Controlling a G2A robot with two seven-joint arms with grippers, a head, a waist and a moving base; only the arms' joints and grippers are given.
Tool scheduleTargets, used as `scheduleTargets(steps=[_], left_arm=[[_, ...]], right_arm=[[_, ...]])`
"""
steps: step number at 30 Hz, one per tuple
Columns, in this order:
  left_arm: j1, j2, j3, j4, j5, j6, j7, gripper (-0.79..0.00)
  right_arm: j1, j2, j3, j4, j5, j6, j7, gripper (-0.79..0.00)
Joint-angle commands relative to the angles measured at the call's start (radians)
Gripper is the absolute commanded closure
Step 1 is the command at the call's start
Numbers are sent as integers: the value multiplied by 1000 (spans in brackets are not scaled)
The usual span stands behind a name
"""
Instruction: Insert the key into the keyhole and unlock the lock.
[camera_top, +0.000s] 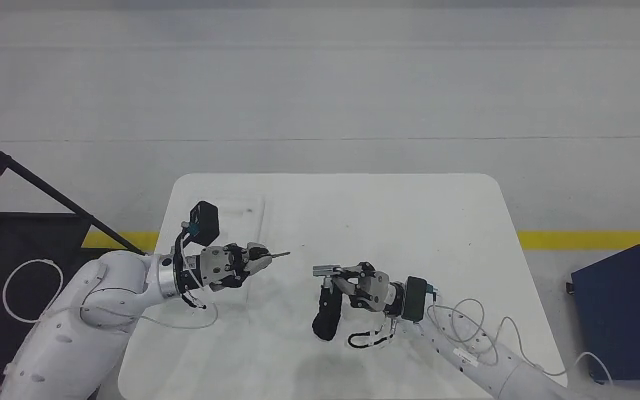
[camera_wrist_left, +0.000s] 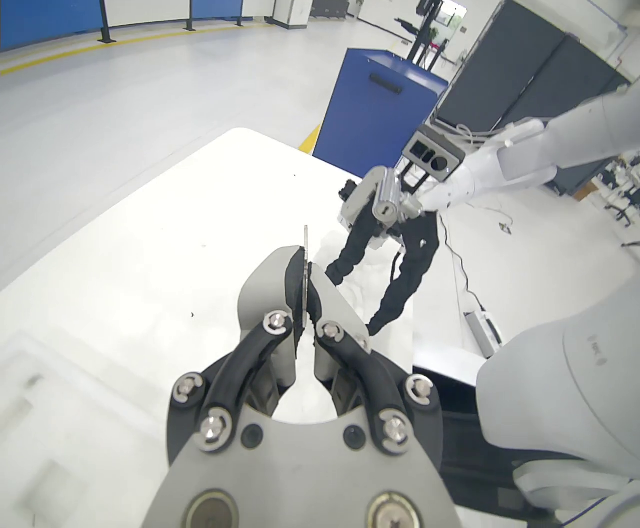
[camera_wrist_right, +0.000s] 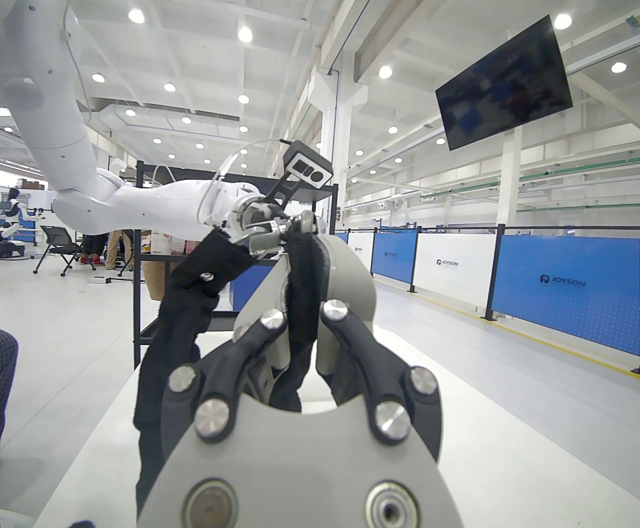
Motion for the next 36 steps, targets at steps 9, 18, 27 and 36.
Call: scheduleTargets(steps=[9,18,27,36], left_arm=[[0,0,1,1,-10,1,-1,0],[-12,-8,11,-102,357,37,35,0],[45,-31,27,-123,996,87,647,0],[56,-40,83,56,1154,85,1095,0]], right_arm=[[0,0,0,0,0,0,0,0],[0,0,0,0,0,0,0,0],[0,0,0,0,0,0,0,0],[0,0,0,0,0,0,0,0]])
